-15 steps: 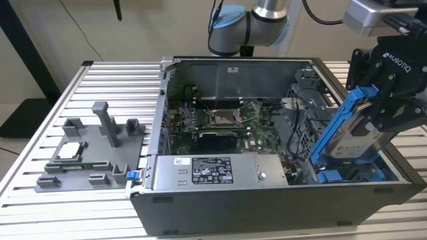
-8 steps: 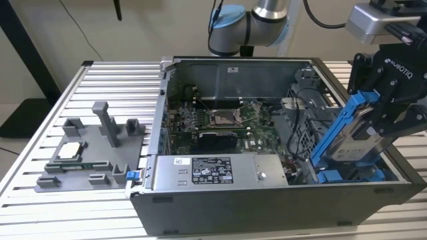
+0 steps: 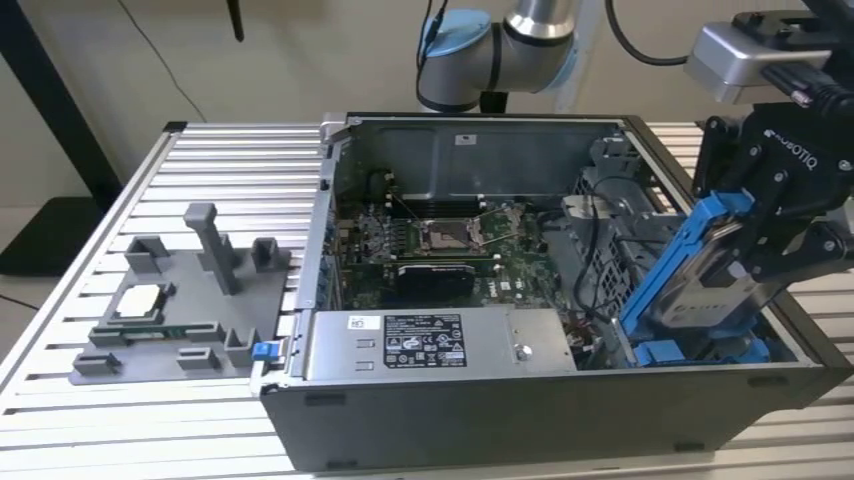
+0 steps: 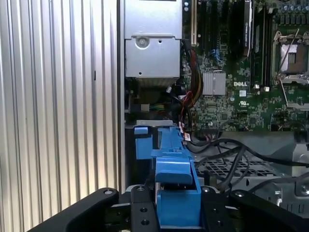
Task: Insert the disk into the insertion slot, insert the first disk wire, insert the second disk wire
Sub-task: 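Insert the disk into the insertion slot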
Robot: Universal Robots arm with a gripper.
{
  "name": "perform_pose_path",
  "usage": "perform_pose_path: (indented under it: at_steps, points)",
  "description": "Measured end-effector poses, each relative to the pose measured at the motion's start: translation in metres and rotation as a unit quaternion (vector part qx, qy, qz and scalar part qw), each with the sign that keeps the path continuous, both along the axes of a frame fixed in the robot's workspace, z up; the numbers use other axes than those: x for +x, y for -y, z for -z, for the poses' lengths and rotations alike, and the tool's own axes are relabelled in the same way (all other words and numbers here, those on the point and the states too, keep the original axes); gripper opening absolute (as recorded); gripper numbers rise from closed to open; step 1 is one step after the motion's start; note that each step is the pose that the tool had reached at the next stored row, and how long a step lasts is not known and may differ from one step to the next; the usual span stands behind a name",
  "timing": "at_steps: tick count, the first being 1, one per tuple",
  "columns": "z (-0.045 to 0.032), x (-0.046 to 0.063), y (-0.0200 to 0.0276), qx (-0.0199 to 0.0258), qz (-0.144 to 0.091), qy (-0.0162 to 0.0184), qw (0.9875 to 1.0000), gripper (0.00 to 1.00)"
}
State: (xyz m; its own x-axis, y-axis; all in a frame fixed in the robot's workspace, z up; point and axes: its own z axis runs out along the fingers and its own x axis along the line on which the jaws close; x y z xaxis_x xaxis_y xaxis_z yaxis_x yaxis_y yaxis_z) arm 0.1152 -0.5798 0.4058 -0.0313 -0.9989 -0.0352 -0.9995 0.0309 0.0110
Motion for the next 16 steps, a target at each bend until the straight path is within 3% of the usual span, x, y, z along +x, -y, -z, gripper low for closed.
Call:
perform_pose_path:
  at_steps: [13,16]
  points:
    - [0.0226,0.000,0.0000,0.0005,0.003,0.0000,1.0000,0.00]
    - [0.0243,0.000,0.0000,0.0008,0.003,0.0000,1.0000,0.00]
